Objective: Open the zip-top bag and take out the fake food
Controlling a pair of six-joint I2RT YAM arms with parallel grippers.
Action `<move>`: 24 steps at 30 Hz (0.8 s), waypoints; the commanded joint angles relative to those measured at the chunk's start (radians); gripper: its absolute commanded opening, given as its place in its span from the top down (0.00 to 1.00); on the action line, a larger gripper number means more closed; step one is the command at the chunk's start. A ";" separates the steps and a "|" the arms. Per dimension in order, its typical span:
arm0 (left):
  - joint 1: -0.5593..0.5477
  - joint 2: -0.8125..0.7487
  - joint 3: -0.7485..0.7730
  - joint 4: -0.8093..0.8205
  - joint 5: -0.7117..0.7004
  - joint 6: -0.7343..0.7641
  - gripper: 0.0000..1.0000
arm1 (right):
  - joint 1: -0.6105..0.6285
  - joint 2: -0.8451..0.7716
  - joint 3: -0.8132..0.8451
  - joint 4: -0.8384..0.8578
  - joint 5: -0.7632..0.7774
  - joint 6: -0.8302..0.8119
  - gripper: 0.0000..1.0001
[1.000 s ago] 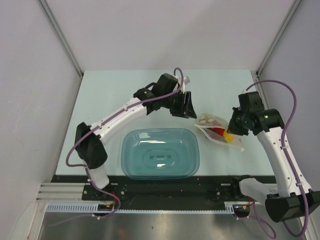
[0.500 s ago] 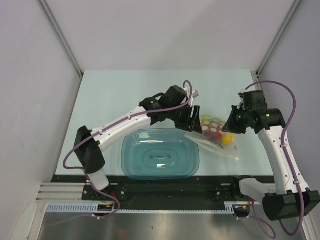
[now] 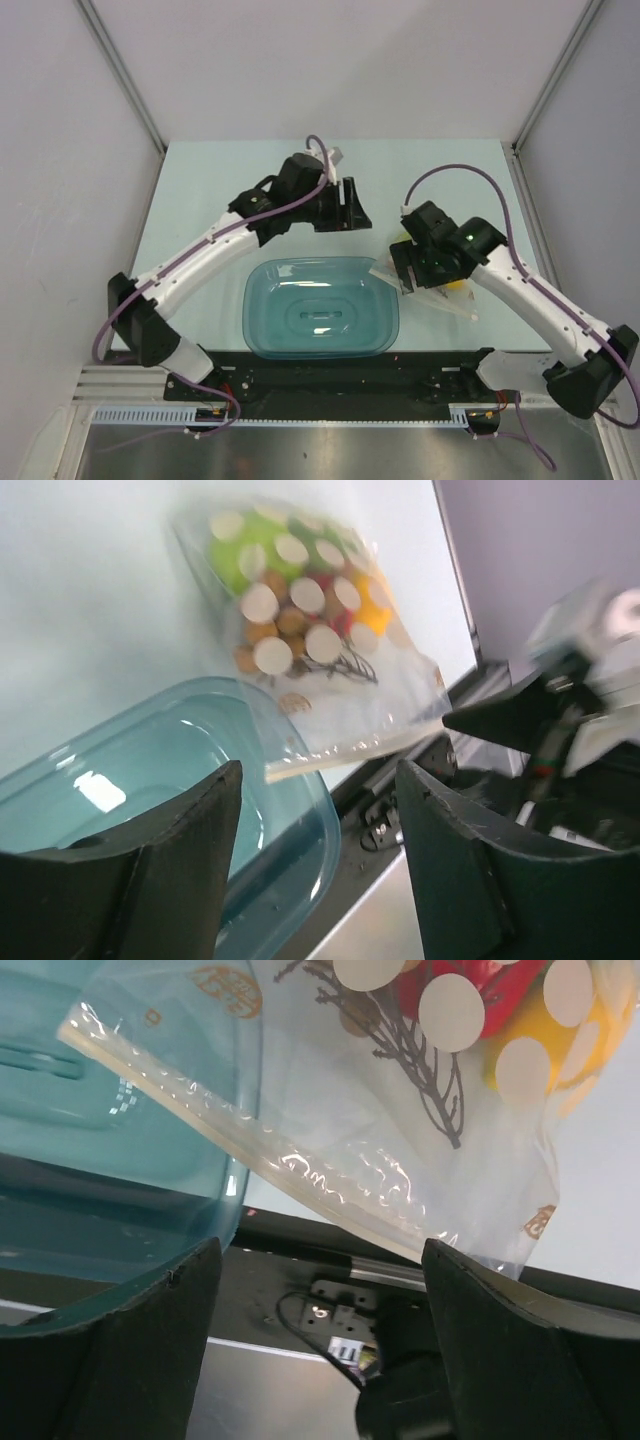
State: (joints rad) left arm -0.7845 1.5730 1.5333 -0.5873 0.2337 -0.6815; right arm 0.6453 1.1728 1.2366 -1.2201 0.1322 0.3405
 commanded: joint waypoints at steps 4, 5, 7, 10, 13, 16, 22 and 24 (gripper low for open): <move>0.091 -0.202 -0.140 0.116 -0.068 -0.050 0.30 | 0.154 0.157 0.107 -0.102 0.217 0.032 0.11; 0.096 -0.212 -0.148 0.121 -0.065 -0.053 0.30 | 0.171 0.178 0.113 -0.107 0.230 0.041 0.11; 0.109 -0.229 -0.160 0.116 -0.059 -0.050 0.30 | 0.197 0.241 0.116 -0.128 0.280 0.064 0.10; 0.122 -0.255 -0.196 0.124 -0.056 -0.050 0.30 | 0.201 0.318 0.121 -0.154 0.323 0.097 0.10; 0.136 -0.275 -0.222 0.136 -0.051 -0.055 0.29 | 0.202 0.347 0.133 -0.171 0.389 0.137 0.11; 0.143 -0.287 -0.234 0.136 -0.048 -0.055 0.29 | 0.197 0.338 0.144 -0.174 0.421 0.153 0.13; 0.145 -0.288 -0.242 0.155 -0.033 -0.066 0.29 | 0.175 0.314 0.161 -0.168 0.400 0.129 0.16; 0.146 -0.281 -0.242 0.164 -0.024 -0.076 0.30 | 0.156 0.312 0.159 -0.174 0.385 0.127 0.17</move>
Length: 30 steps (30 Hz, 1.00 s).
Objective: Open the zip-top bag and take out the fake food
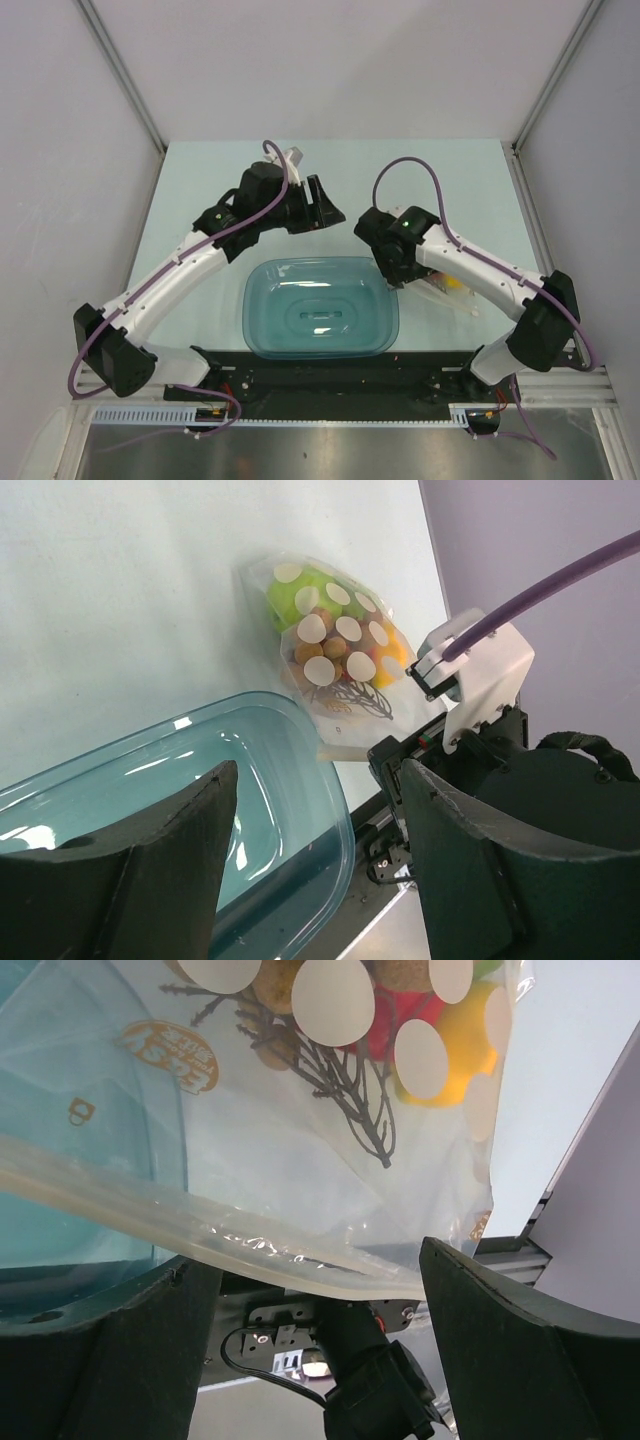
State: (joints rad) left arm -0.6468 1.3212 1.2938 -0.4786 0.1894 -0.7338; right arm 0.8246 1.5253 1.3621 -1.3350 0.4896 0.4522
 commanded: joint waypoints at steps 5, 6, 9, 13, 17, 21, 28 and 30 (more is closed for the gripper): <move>0.009 -0.011 0.022 0.063 0.039 -0.030 0.30 | -0.021 -0.057 0.038 -0.082 0.006 0.013 0.17; 0.009 -0.005 0.022 0.063 0.039 -0.032 0.29 | -0.021 -0.062 0.038 -0.095 0.004 0.013 0.16; 0.009 0.006 0.022 0.072 0.042 -0.041 0.30 | -0.022 -0.071 0.037 -0.104 -0.009 0.006 0.16; 0.009 0.021 0.028 0.087 0.048 -0.053 0.30 | -0.022 -0.082 0.034 -0.110 -0.031 -0.003 0.15; 0.009 0.030 0.036 0.089 0.050 -0.056 0.30 | -0.042 -0.091 0.002 -0.101 -0.022 0.003 0.15; 0.009 0.036 0.038 0.084 0.051 -0.053 0.30 | -0.081 -0.060 0.011 -0.083 0.006 0.016 0.16; 0.009 0.041 0.045 0.071 0.059 -0.033 0.30 | -0.068 0.001 0.000 -0.024 0.095 0.048 0.26; 0.009 0.046 0.045 0.069 0.065 -0.030 0.30 | -0.065 0.015 0.018 -0.023 0.130 0.042 0.29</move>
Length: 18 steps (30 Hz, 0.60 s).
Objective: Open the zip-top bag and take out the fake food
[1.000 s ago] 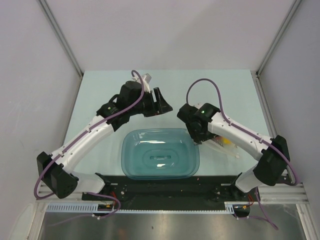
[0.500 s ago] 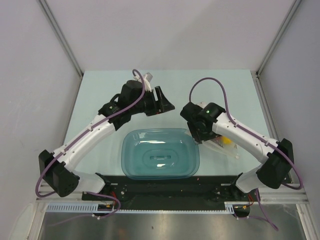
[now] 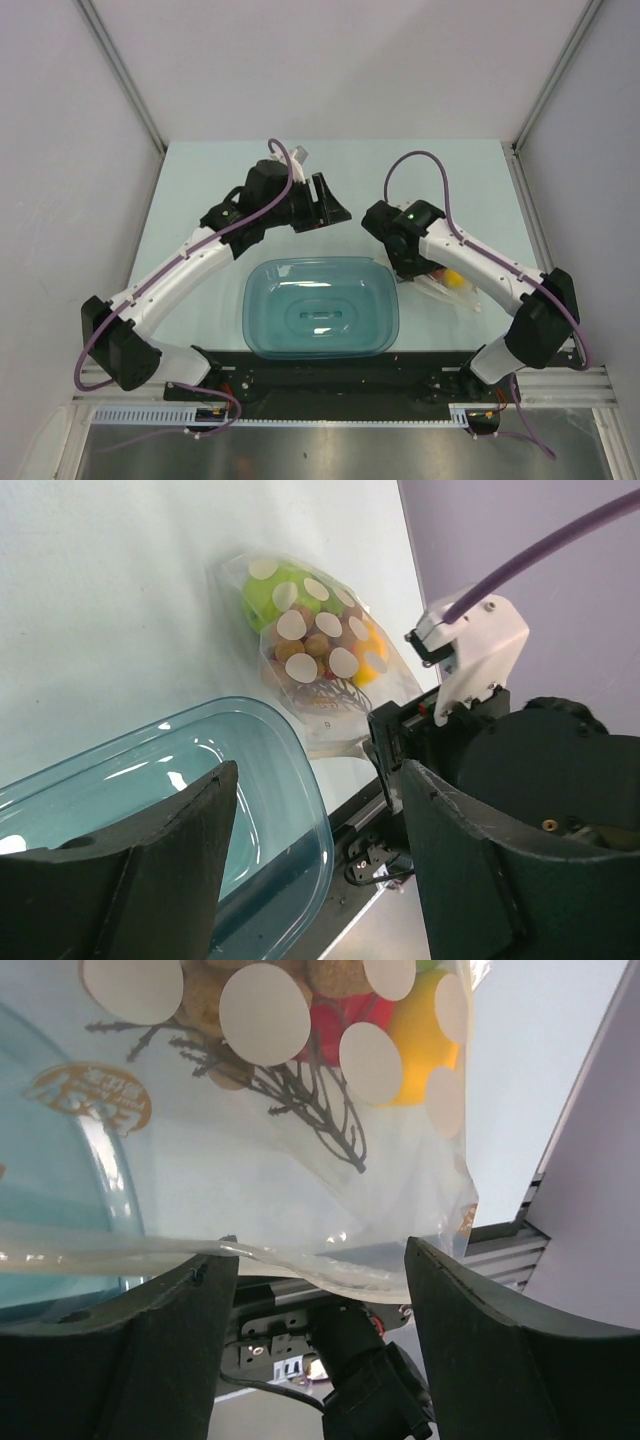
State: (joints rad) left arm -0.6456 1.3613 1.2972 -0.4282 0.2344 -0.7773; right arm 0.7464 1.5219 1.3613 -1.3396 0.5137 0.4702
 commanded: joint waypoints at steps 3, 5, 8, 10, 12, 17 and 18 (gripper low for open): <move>0.008 0.010 0.043 0.020 0.029 0.013 0.30 | 0.016 0.024 0.061 -0.042 0.163 0.019 0.35; 0.006 0.013 0.043 0.023 0.031 0.013 0.30 | 0.013 0.021 0.068 -0.038 0.184 0.013 0.43; 0.008 0.025 0.048 0.028 0.042 0.012 0.30 | -0.001 0.018 0.062 -0.007 0.190 -0.014 0.52; 0.007 0.035 0.047 0.032 0.051 0.006 0.30 | -0.015 0.027 0.048 0.008 0.186 -0.044 0.59; 0.007 0.038 0.040 0.049 0.068 -0.003 0.30 | -0.022 0.030 0.024 0.036 0.190 -0.071 0.70; -0.003 0.090 0.033 0.059 0.169 -0.022 0.30 | -0.065 0.015 -0.001 0.083 0.160 -0.104 0.56; -0.023 0.096 0.033 0.054 0.177 -0.020 0.30 | -0.070 0.012 -0.002 0.088 0.151 -0.108 0.52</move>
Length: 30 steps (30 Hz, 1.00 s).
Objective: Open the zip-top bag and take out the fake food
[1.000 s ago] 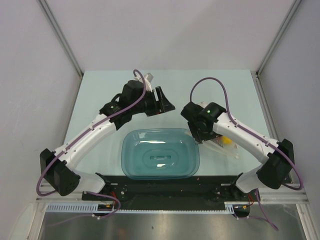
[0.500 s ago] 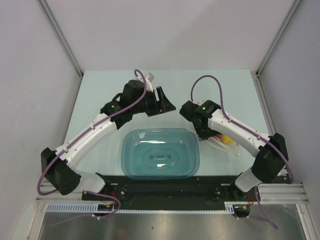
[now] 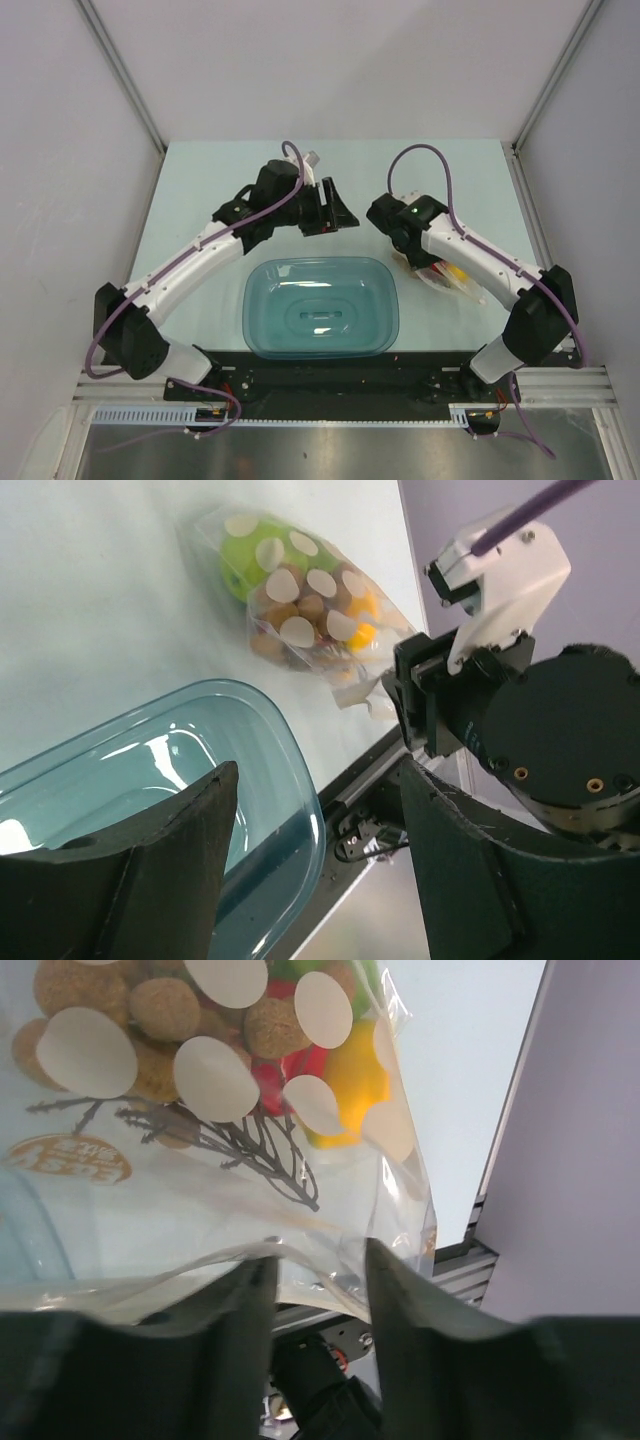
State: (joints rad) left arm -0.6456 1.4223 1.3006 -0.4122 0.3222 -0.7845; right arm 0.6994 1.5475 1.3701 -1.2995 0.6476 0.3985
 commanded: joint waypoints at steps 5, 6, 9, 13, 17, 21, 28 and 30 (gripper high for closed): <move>-0.095 0.049 0.005 0.085 0.081 -0.039 0.31 | -0.093 -0.023 -0.040 0.095 -0.026 -0.072 0.41; -0.104 0.056 0.011 0.088 0.080 -0.048 0.31 | -0.101 -0.026 -0.042 0.103 -0.034 -0.076 0.43; -0.144 0.090 0.048 0.079 0.072 -0.045 0.32 | -0.136 -0.032 -0.031 0.124 -0.065 -0.107 0.59; -0.177 0.122 0.092 0.069 0.071 -0.036 0.33 | -0.181 -0.050 0.015 0.108 -0.127 -0.113 1.00; -0.201 0.162 0.137 0.061 0.090 -0.021 0.33 | -0.250 -0.098 0.069 0.089 -0.251 -0.099 1.00; -0.229 0.230 0.213 0.035 0.098 0.002 0.26 | -0.345 -0.148 0.154 0.059 -0.385 -0.081 1.00; -0.292 0.407 0.431 -0.071 0.092 0.056 0.18 | -0.480 -0.220 0.163 0.025 -0.606 -0.017 1.00; -0.296 0.461 0.498 -0.094 0.074 0.073 0.17 | -0.498 -0.239 0.143 0.032 -0.638 -0.006 1.00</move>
State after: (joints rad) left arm -0.9226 1.8206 1.6714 -0.4416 0.4015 -0.7670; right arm 0.2428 1.3624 1.5196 -1.2579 0.1593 0.3447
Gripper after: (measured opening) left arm 0.824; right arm 0.011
